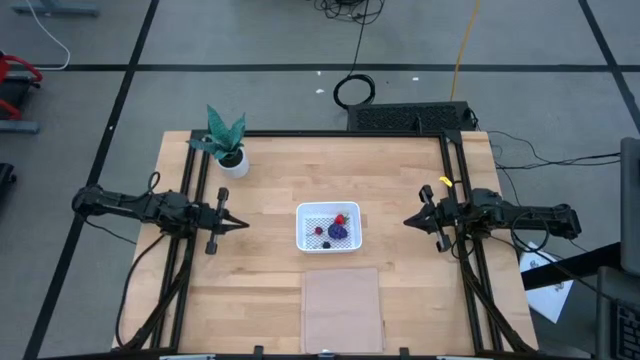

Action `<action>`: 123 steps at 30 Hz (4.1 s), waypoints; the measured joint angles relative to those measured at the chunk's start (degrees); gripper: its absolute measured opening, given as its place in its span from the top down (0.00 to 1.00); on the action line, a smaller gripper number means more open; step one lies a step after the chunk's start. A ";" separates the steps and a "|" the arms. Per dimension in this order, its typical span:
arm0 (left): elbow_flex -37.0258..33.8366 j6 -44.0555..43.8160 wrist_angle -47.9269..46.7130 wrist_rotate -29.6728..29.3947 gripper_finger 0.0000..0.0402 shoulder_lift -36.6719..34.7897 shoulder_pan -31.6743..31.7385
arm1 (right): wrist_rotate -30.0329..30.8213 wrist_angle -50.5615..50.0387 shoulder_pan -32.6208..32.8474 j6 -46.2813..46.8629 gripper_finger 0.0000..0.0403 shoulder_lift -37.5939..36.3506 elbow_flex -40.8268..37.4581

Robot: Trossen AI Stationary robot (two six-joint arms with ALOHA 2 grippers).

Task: Pick and placing Produce into tupperware
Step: Return to home position

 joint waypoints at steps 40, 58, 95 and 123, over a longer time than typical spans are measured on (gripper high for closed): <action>0.00 -7.52 -4.28 -0.02 1.00 0.09 0.00 | 0.22 1.13 0.01 0.59 1.00 0.02 -0.07; 0.00 -10.31 -7.99 1.77 1.00 0.10 0.01 | 0.11 0.09 0.02 0.00 1.00 0.07 -0.07; 0.02 -13.24 -1.66 1.24 1.00 0.10 0.01 | 0.00 1.55 0.02 2.60 1.00 0.09 -0.09; 0.02 -13.20 -1.66 1.17 1.00 0.09 0.00 | -0.02 1.53 0.02 2.58 1.00 0.07 -0.09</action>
